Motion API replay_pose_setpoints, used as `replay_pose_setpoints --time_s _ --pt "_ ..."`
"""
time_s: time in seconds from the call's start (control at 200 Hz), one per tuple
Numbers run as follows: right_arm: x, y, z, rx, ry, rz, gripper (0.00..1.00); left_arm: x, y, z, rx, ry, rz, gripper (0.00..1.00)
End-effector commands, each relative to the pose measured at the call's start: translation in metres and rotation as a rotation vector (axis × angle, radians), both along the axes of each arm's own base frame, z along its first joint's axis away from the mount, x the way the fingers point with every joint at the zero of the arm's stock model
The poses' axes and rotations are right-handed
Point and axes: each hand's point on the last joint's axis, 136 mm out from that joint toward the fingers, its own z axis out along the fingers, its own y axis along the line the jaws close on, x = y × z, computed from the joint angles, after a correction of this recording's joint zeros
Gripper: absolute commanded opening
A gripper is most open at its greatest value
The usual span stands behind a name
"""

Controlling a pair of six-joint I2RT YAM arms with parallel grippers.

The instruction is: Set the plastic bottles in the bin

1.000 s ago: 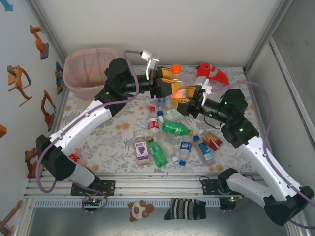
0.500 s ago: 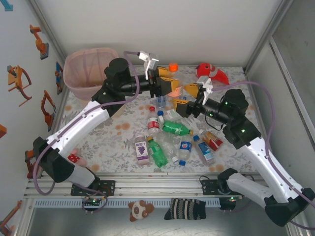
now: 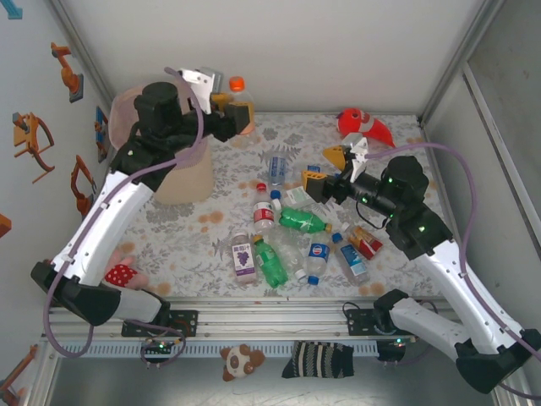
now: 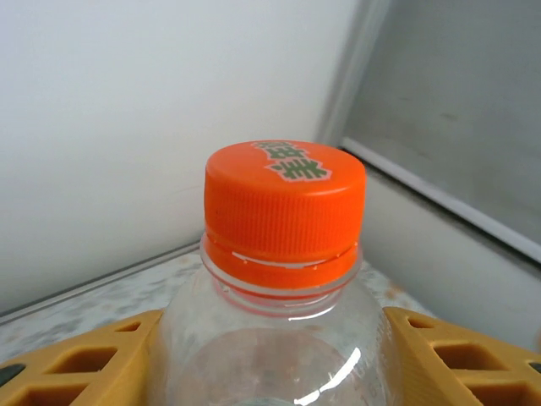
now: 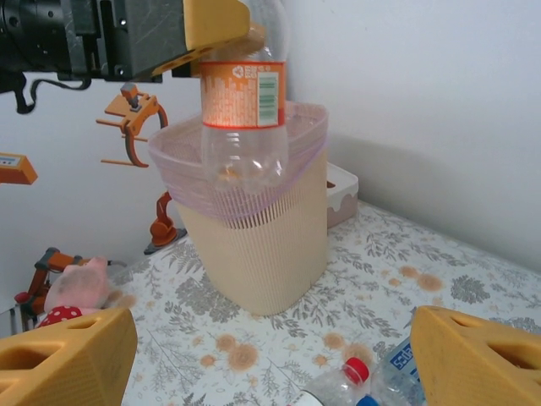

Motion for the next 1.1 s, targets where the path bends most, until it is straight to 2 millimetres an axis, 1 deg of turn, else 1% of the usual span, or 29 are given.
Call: replay_pose_setpoints --time_s 0.0,0.145,0.26,0.376,0.471,0.516,0.601,0.761,0.991,1.097 --pt "-0.004 -0.004 0.019 0.008 -0.058 -0.013 0.83 0.012 0.047 -0.005 0.104 0.030 0.165 0.48" --pt "-0.002 -0.002 0.018 0.005 -0.049 -0.010 0.83 0.035 0.095 -0.013 0.136 0.083 0.303 0.47" --pt "-0.001 -0.002 0.018 0.004 -0.048 -0.011 0.83 0.051 0.129 -0.017 0.147 0.117 0.386 0.47" --pt "-0.001 -0.001 0.019 -0.001 -0.049 -0.011 0.83 0.070 0.159 -0.034 0.170 0.187 0.452 0.47" --pt "-0.001 -0.001 0.018 -0.008 -0.045 -0.009 0.83 0.084 0.177 -0.049 0.181 0.255 0.479 0.47" --pt "0.000 -0.001 0.017 -0.010 -0.042 -0.010 0.83 0.089 0.182 -0.057 0.187 0.287 0.483 0.47" --pt "0.000 -0.001 0.016 -0.010 -0.038 -0.012 0.83 0.099 0.190 -0.078 0.203 0.358 0.489 0.47" --pt "0.000 -0.002 0.013 -0.017 -0.029 -0.017 0.83 0.114 0.197 -0.122 0.240 0.496 0.481 0.47" --pt "-0.001 -0.004 0.009 -0.028 -0.019 -0.021 0.83 0.122 0.202 -0.181 0.307 0.675 0.484 0.48" --pt "-0.002 -0.004 0.008 -0.030 -0.018 -0.023 0.83 0.123 0.204 -0.201 0.334 0.738 0.489 0.49"
